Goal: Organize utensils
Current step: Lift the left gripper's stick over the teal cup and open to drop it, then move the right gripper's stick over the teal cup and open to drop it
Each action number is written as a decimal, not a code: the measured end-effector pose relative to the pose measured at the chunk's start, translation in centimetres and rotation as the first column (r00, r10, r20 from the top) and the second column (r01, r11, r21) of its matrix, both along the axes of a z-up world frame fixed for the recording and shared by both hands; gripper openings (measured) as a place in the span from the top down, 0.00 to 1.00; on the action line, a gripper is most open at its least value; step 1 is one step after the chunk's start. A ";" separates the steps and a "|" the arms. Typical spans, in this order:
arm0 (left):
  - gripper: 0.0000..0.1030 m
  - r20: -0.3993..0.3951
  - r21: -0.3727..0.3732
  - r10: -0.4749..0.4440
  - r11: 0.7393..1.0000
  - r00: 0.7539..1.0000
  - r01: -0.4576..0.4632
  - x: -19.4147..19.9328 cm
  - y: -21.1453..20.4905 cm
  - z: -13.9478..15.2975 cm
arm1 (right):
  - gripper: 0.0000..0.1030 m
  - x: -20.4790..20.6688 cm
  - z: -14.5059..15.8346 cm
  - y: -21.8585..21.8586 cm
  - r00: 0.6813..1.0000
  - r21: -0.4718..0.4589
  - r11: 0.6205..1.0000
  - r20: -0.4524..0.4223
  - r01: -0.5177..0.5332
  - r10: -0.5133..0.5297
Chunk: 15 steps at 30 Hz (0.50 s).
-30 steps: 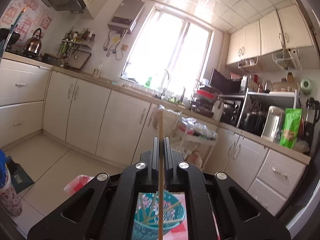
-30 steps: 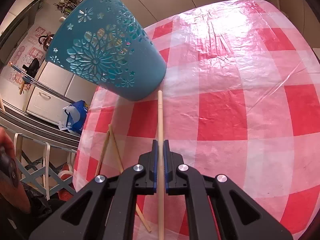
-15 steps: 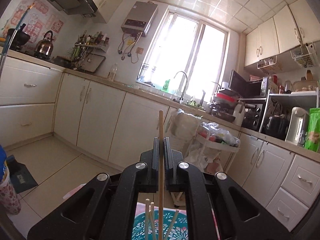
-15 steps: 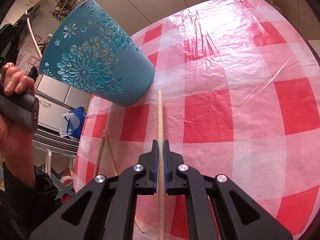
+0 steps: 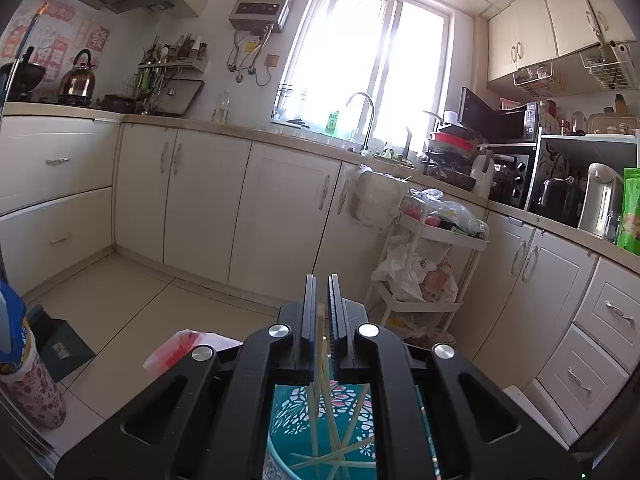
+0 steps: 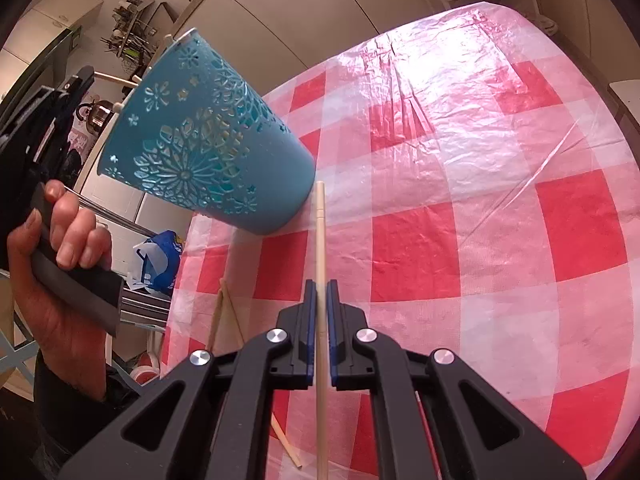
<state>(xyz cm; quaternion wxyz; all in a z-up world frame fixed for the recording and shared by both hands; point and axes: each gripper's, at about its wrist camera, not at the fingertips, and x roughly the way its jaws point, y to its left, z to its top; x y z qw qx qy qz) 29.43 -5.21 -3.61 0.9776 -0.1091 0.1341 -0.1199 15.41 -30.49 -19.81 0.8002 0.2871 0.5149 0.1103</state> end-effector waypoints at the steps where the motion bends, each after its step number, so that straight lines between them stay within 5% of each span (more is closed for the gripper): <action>1: 0.91 -0.005 0.002 -0.004 1.000 1.000 0.004 -0.4 0.2 0.2 | 0.94 0.0 0.2 -0.1 1.000 0.004 1.000 0.007 0.007 -0.007; 2: 0.88 -0.009 0.004 -0.008 1.000 1.000 0.008 -0.8 0.3 0.4 | 0.94 0.0 0.4 -0.3 1.000 0.010 1.000 0.013 0.014 -0.014; 4: 0.65 -0.022 0.004 -0.005 1.000 1.000 0.005 -1.6 0.8 0.8 | 0.94 0.0 0.7 -0.5 0.999 0.015 1.000 0.023 0.025 -0.025; 10: 0.33 -0.040 -0.051 0.071 0.996 0.997 -0.073 -4.8 4.6 2.1 | 0.94 -0.6 2.9 -1.9 0.988 0.049 0.994 0.118 0.098 -0.104; 15: 0.21 -0.110 -0.132 0.198 0.968 0.974 -0.212 -5.5 8.5 1.7 | 0.94 -1.4 7.7 -2.0 0.942 0.038 0.988 0.301 0.148 -0.152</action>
